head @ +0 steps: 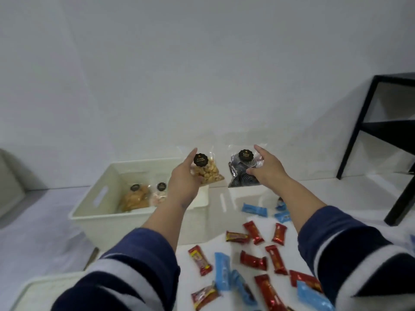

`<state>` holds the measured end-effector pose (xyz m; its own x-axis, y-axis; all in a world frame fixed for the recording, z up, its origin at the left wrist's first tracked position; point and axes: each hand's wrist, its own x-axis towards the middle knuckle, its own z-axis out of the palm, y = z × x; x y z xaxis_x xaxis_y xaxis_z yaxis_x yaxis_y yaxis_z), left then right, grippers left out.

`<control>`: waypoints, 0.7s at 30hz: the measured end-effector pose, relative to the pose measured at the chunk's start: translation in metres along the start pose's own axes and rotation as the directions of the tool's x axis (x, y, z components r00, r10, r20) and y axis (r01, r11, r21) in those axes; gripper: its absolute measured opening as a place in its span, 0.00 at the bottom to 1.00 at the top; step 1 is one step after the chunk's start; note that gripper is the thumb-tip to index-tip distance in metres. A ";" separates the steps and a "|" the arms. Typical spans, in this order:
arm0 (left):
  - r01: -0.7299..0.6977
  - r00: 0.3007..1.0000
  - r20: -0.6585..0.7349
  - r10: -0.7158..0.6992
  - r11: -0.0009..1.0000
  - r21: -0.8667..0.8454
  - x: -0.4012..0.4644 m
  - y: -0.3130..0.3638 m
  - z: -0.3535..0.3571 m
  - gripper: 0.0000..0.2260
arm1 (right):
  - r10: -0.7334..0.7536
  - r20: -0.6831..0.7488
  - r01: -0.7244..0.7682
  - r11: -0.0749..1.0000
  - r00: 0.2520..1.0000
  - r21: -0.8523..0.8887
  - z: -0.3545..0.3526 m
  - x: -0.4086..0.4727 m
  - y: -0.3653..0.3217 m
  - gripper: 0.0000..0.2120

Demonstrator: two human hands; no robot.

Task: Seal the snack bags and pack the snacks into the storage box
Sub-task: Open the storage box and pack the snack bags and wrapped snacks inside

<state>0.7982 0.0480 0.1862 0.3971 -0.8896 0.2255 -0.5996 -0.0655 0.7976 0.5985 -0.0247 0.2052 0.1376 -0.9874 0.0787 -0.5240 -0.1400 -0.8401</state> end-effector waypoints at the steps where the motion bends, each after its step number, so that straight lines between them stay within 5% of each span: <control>1: 0.010 1.000 -0.007 -0.010 1.000 0.020 -0.002 -0.007 -0.019 0.35 | -0.007 0.008 0.007 1.000 1.000 0.002 0.011 -0.007 -0.013 0.38; 5: 0.085 0.995 -0.046 -0.085 0.996 0.013 -0.006 -0.039 -0.076 0.34 | -0.037 0.069 0.039 0.999 0.997 -0.023 0.057 -0.026 -0.057 0.38; 9: 0.159 0.987 -0.019 -0.159 0.987 -0.008 0.003 -0.072 -0.100 0.34 | -0.046 0.136 0.077 0.969 0.990 -0.234 0.104 -0.024 -0.080 0.37; 16: 0.303 0.949 0.085 -0.303 0.953 0.008 0.039 -0.129 -0.081 0.37 | 0.077 0.145 0.011 0.850 0.987 -0.527 0.175 0.013 -0.079 0.28; 21: 0.375 0.908 0.169 -0.383 0.924 0.077 0.075 -0.163 -0.054 0.38 | 0.138 0.147 -0.026 0.809 0.979 -0.587 0.218 0.054 -0.059 0.25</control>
<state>0.9630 0.0164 0.1031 0.4727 -0.8594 -0.1949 -0.4584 -0.4288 0.7784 0.8199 -0.0535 0.1418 0.1863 -0.9754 -0.1179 -0.9209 -0.1316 -0.3669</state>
